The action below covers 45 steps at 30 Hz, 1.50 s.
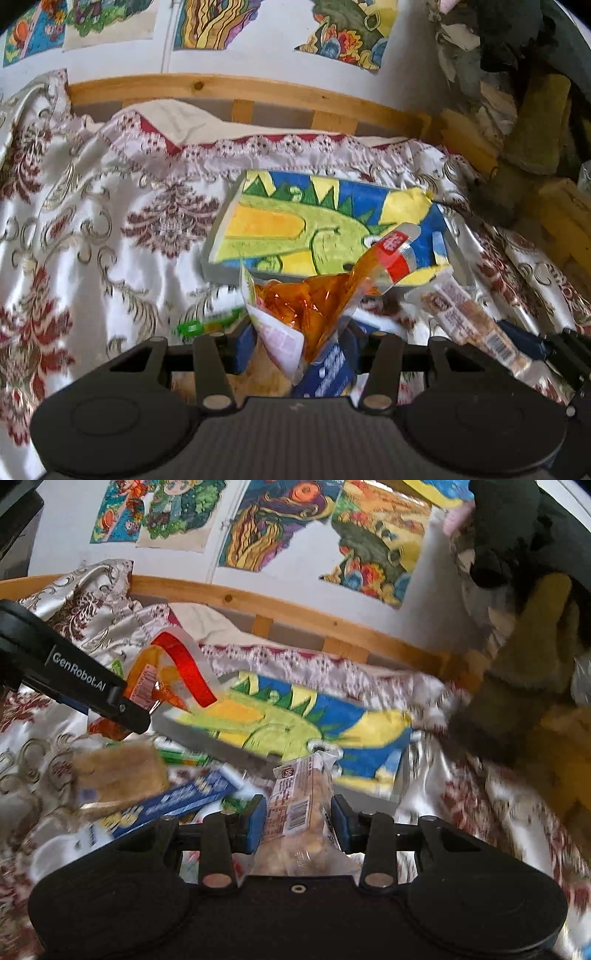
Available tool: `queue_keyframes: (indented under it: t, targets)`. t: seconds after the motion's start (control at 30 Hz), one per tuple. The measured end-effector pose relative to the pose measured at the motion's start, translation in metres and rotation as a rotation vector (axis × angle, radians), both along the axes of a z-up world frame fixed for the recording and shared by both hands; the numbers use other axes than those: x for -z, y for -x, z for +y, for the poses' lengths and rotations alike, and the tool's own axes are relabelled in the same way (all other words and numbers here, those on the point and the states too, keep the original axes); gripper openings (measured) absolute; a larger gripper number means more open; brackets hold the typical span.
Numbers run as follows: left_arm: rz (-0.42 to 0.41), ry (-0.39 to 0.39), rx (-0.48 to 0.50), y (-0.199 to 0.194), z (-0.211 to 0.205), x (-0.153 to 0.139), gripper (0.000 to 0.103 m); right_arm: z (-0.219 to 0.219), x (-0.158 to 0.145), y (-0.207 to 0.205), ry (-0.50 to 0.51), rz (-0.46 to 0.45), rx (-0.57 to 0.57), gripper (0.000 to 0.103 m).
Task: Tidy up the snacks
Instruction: 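Carry both packs over the dinosaur tray and lower them in, then open both grippers to release the packs and lift away from the tray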
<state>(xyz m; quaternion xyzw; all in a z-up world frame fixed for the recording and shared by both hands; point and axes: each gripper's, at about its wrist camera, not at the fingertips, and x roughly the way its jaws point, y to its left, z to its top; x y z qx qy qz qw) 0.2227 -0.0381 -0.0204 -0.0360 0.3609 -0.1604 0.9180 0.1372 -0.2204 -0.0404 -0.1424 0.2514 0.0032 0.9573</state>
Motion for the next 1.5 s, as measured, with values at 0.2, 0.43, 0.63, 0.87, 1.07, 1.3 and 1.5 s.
queue_keyframes:
  t: [0.2,0.43,0.63,0.87,1.07,1.3,1.5]
  targets:
    - [-0.037,-0.031,0.005,-0.038,-0.024,-0.001,0.052,-0.028,-0.002,-0.058,-0.047,-0.117,0.002,0.040]
    - [-0.042,0.001,-0.008,-0.105,-0.054,0.014,0.052,-0.059,-0.004,-0.132,-0.131,-0.170,0.046,0.040]
    - [0.007,0.019,-0.023,-0.154,-0.079,0.039,0.052,-0.087,0.014,-0.168,-0.184,-0.090,0.081,0.040]
    - [0.053,-0.031,0.011,-0.171,-0.109,0.063,0.052,-0.097,0.038,-0.187,-0.214,0.000,0.090,0.040]
    - [0.096,-0.056,0.011,-0.174,-0.120,0.077,0.053,-0.099,0.049,-0.196,-0.240,0.043,0.089,0.041]
    - [0.105,-0.073,0.009,-0.173,-0.123,0.077,0.055,-0.103,0.049,-0.194,-0.259,0.038,0.091,0.057]
    - [0.080,-0.080,-0.046,-0.160,-0.111,0.059,0.082,-0.108,0.032,-0.172,-0.254,0.005,0.111,0.074]
